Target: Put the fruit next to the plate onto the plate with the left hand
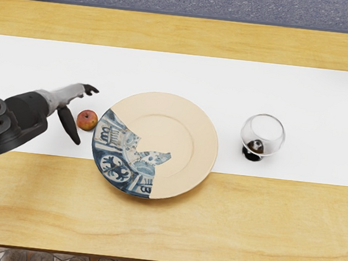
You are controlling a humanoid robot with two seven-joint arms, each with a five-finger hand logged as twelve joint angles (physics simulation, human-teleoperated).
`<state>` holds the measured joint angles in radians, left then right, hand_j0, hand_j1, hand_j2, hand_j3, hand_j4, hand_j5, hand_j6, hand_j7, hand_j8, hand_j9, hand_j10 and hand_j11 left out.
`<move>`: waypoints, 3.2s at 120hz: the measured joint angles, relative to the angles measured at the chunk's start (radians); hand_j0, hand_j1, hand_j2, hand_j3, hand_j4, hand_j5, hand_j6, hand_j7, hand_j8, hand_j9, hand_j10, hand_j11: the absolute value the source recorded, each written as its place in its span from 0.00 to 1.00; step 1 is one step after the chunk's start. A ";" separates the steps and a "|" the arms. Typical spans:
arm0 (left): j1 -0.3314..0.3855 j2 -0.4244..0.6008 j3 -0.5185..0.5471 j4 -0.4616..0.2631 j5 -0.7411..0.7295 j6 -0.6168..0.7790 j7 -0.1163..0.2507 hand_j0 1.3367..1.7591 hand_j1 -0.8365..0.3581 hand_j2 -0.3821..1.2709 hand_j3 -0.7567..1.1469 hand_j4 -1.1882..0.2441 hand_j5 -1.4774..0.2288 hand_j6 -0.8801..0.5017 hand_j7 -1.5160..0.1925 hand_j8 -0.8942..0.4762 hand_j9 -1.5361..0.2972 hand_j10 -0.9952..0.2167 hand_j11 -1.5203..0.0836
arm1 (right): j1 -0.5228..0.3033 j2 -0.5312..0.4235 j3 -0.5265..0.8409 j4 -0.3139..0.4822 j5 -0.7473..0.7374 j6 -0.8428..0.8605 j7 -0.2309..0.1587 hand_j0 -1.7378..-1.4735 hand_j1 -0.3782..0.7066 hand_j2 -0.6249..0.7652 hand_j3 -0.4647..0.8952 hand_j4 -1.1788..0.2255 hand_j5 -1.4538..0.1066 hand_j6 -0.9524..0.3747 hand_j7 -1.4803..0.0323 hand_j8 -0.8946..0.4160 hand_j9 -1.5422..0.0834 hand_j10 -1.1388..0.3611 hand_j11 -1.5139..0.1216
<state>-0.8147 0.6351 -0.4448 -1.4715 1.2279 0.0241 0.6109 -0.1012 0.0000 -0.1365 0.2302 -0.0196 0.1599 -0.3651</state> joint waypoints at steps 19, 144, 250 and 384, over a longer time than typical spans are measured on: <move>0.001 0.001 0.000 0.003 0.000 0.000 0.000 0.76 0.78 0.26 0.40 0.68 0.70 0.48 0.72 0.49 0.69 0.64 0.77 | 0.000 0.000 0.000 0.000 -0.001 0.000 0.000 0.30 0.03 0.45 0.34 0.84 0.93 0.72 0.98 0.68 0.95 0.76 0.93; 0.001 -0.096 0.001 0.109 -0.001 -0.001 -0.001 0.76 0.46 0.30 0.40 0.46 0.46 0.26 0.48 0.29 0.53 0.47 0.56 | 0.004 0.000 0.000 -0.006 -0.005 0.000 0.000 0.30 0.03 0.45 0.34 0.84 0.93 0.72 0.98 0.68 0.95 0.76 0.93; -0.009 0.116 -0.042 -0.102 -0.138 -0.004 0.000 0.74 0.45 0.55 0.40 0.25 0.17 0.24 0.20 0.34 0.23 0.31 0.25 | 0.011 0.000 0.000 -0.014 -0.005 -0.001 0.000 0.30 0.03 0.45 0.34 0.84 0.93 0.72 0.98 0.68 0.95 0.76 0.93; -0.122 -0.108 -0.063 -0.254 -0.352 -0.005 -0.001 0.75 0.42 0.63 0.40 0.25 0.14 0.23 0.18 0.35 0.20 0.31 0.22 | 0.027 0.000 0.000 -0.014 -0.004 -0.001 0.000 0.30 0.03 0.45 0.34 0.84 0.93 0.72 0.98 0.68 0.95 0.76 0.93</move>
<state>-0.9368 0.5268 -0.5076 -1.7256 0.8757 0.0188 0.6103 -0.0744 0.0000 -0.1365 0.2165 -0.0234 0.1594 -0.3651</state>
